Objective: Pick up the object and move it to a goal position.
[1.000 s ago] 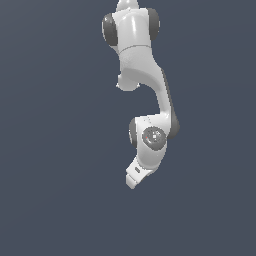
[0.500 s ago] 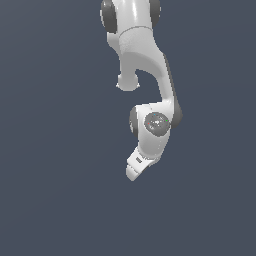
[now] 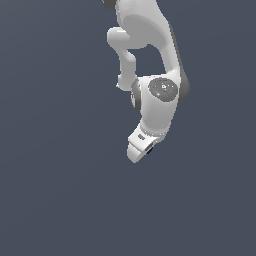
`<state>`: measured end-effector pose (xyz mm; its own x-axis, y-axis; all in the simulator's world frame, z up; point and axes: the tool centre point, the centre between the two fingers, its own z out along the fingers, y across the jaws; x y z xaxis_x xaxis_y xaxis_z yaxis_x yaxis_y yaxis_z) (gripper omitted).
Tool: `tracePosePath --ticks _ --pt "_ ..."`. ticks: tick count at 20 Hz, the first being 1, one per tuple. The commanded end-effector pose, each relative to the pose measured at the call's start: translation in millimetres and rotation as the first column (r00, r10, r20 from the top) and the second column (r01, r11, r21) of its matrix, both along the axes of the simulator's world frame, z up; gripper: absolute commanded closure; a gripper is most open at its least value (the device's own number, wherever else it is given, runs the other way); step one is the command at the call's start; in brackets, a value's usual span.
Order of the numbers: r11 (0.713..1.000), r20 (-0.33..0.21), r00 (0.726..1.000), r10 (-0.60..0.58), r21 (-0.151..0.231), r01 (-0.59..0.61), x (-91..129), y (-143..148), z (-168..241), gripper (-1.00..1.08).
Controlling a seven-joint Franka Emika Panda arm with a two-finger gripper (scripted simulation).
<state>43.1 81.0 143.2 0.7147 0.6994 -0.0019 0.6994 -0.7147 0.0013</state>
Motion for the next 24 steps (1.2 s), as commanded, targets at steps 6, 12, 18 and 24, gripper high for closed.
tracePosePath --ticks 6,12,18,24 --pt "1.000 0.000 1.000 0.000 -0.001 0.000 -30.7 4.0 73.4 1.08" --pt "1.000 0.000 1.000 0.001 -0.001 -0.001 -57.2 8.4 138.9 1.08" --pt "1.000 0.000 1.000 0.001 0.001 -0.001 -84.2 12.6 207.8 1.08" --pt "1.000 0.000 1.000 0.002 0.001 -0.002 -107.9 16.5 271.2 1.08"
